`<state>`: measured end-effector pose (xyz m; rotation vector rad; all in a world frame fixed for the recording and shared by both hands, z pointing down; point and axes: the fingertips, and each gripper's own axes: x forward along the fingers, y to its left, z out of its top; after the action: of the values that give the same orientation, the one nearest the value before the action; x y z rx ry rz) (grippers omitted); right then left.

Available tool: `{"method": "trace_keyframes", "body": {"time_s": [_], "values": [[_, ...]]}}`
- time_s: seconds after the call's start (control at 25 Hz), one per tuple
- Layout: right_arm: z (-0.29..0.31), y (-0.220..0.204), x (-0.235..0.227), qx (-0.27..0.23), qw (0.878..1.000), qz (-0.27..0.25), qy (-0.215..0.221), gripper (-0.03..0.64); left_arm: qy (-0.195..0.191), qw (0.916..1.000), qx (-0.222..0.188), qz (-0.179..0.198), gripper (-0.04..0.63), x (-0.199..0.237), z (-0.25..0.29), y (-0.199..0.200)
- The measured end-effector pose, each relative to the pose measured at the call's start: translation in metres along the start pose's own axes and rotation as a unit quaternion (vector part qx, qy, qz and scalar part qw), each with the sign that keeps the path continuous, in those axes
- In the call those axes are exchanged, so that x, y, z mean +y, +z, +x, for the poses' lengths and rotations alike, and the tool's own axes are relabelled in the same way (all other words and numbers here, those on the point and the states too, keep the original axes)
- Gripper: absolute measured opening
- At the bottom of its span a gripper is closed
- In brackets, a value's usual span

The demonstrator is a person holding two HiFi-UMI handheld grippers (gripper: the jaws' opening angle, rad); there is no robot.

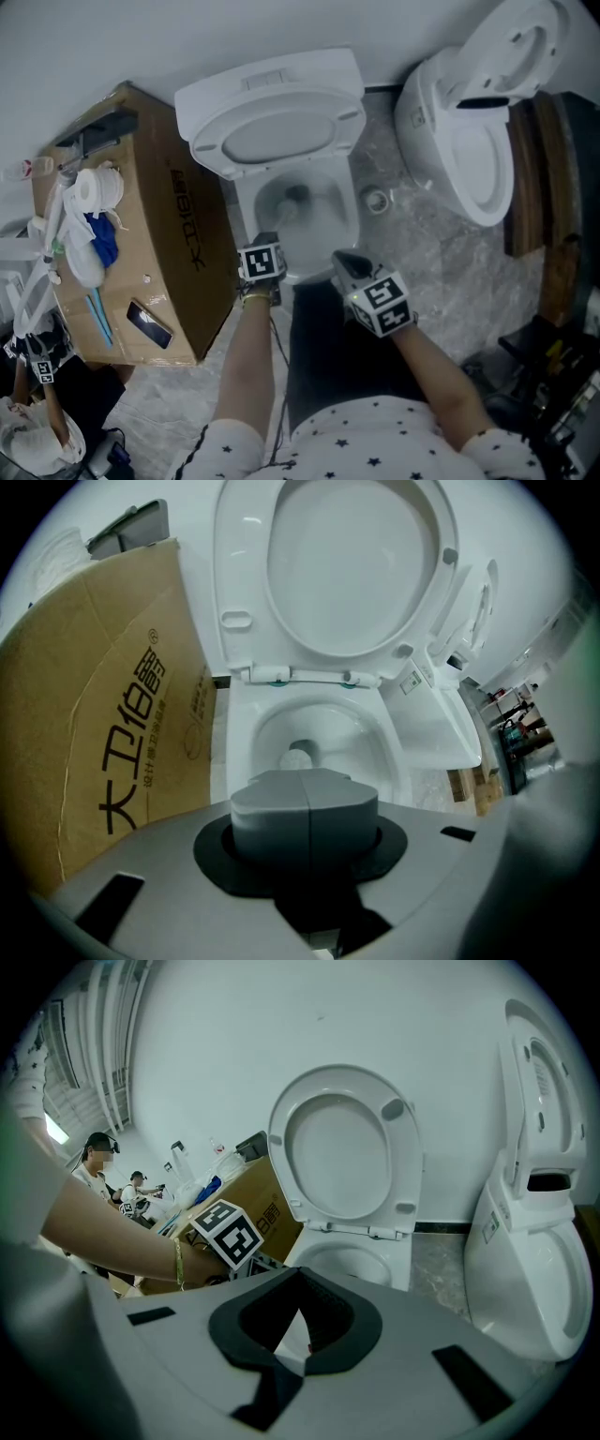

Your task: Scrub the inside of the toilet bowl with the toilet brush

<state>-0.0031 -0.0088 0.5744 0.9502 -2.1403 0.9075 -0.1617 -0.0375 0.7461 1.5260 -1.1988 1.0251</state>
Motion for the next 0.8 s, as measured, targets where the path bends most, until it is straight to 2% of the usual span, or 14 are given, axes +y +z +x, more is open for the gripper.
{"method": "trace_keyframes", "body": {"time_s": [0.8], "values": [[0.002,0.004,-0.012,-0.001,1.0,0.008,-0.004,0.006,0.0,1.0,-0.005,0.006,0.147,-0.006,0.006,0.031]]}}
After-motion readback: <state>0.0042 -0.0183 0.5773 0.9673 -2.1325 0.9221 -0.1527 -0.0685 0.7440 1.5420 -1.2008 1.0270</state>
